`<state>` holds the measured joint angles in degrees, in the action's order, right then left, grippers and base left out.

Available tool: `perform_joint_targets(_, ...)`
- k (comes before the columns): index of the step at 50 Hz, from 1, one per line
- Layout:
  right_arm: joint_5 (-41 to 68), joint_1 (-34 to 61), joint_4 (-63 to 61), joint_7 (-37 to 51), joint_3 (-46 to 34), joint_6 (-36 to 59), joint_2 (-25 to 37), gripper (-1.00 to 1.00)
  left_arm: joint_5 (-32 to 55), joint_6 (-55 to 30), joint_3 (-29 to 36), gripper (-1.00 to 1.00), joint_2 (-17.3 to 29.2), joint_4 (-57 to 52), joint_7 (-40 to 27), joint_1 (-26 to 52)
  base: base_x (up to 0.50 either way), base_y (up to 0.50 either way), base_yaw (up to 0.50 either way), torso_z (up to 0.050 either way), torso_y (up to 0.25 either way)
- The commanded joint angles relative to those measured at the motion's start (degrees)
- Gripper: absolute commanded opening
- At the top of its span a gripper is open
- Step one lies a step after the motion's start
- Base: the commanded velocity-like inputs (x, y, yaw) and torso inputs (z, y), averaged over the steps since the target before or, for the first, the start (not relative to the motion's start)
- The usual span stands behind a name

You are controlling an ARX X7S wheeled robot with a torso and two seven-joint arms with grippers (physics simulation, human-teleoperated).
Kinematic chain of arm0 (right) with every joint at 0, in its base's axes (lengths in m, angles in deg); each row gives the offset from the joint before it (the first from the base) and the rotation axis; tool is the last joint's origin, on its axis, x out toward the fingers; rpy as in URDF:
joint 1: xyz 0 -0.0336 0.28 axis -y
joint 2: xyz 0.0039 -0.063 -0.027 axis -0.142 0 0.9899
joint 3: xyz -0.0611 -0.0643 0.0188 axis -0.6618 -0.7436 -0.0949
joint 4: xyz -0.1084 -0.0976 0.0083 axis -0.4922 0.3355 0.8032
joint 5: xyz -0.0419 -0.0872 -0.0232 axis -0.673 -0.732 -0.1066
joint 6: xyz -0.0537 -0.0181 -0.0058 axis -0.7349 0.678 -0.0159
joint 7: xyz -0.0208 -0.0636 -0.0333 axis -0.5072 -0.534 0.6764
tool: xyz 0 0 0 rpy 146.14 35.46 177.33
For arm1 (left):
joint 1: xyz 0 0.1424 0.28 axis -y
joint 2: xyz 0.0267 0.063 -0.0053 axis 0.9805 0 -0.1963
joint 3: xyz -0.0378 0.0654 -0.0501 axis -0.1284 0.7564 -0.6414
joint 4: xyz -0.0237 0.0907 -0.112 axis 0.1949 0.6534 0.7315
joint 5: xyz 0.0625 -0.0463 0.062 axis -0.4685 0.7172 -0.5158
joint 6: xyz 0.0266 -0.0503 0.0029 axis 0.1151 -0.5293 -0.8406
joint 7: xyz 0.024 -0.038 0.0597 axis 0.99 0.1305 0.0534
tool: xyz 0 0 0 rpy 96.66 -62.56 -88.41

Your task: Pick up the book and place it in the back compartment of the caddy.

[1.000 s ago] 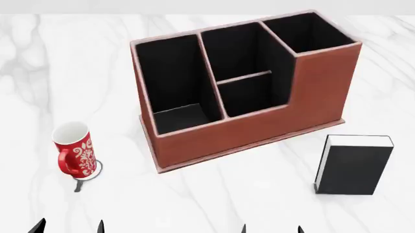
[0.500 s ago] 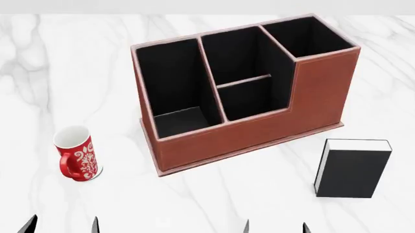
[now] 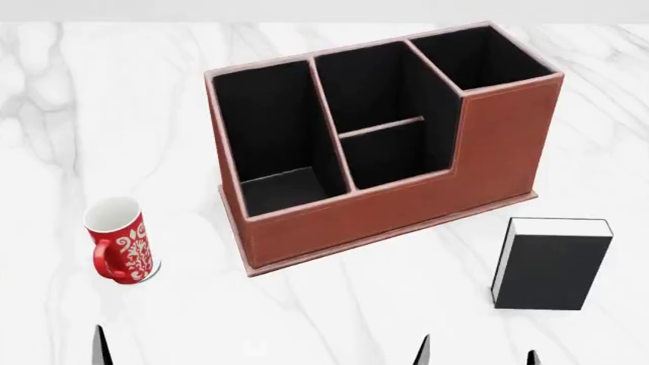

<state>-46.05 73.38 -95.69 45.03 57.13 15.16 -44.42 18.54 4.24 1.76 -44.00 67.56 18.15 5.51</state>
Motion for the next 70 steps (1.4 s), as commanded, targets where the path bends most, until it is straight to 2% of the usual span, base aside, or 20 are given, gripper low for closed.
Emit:
perform_joint_targets(1,1.18,-1.55,-0.27,1.22,-0.27,-7.23,0.36,1.0,0.31,7.31,0.16,1.0,0.99,-0.82,-2.13,-1.74,0.0,0.0,0.0,0.0,0.0)
perform_joint_targets(18,6.81,-1.52,-0.28,3.51,0.4,-10.32,1.55,1.0,2.81,13.35,-1.38,1.0,1.41,0.15,-5.52,-1.87,0.0,0.0,0.0,0.0,0.0)
perform_joint_targets(70,8.42,-1.52,-0.12,6.15,-2.42,-11.93,4.17,1.0,3.75,12.18,1.03,1.0,3.72,0.56,-8.33,-1.09,-0.03,-0.09,0.0,0.0,0.0)
